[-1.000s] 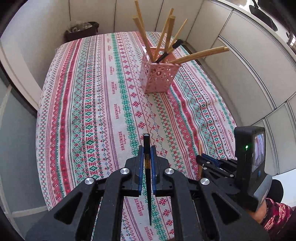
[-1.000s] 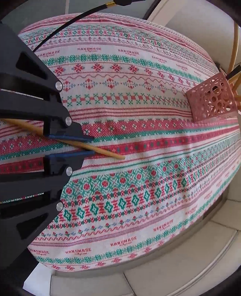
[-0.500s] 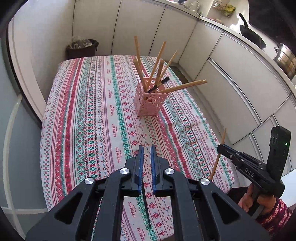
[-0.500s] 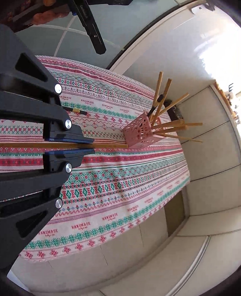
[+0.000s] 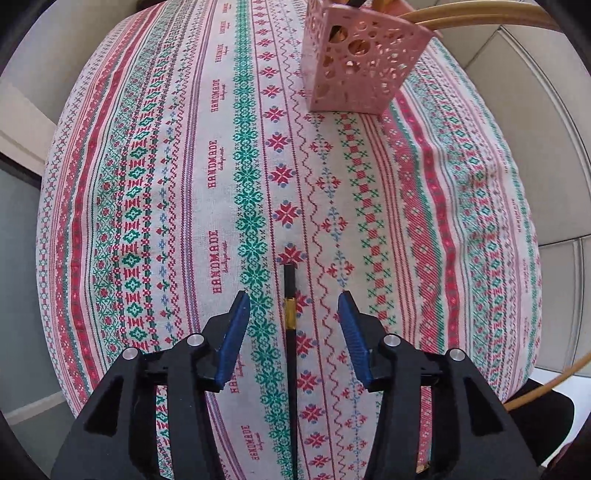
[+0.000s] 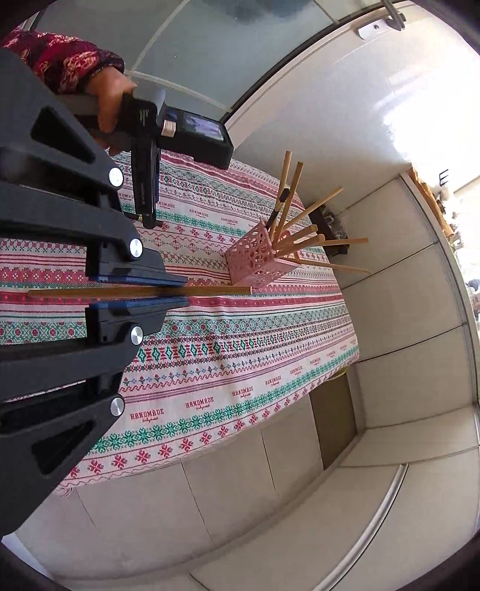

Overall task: Organize utensils
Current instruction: 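Lift both held chopsticks upright and carry them toward the pink holder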

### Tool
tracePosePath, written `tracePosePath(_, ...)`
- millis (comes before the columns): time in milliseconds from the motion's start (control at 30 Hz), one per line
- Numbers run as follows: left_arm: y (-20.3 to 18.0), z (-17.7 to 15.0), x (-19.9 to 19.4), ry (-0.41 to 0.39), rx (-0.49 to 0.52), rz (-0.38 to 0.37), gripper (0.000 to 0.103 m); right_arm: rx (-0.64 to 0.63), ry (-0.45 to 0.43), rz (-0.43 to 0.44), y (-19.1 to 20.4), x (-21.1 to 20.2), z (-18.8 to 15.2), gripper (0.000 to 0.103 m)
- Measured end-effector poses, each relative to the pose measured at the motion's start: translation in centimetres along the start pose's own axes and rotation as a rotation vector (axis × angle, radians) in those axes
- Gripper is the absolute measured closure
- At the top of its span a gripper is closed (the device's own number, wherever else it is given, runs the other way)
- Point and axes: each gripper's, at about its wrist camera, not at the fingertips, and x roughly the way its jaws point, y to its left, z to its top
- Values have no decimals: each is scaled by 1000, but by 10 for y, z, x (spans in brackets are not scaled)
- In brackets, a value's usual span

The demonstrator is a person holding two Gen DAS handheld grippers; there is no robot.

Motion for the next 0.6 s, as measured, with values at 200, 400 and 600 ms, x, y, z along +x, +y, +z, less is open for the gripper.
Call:
tracePosePath(200, -9, 1, 10, -20, 65, 39, 82, -13, -31, 21, -6, -14, 16, 97)
tracePosePath(400, -7, -12, 1, -80, 45, -7, 97, -16, -59, 25, -8, -29, 32, 97)
tracePosePath(600, 15, -46, -55, -237, 31, -61, 97, -23, -100, 27, -5, -46, 40, 97)
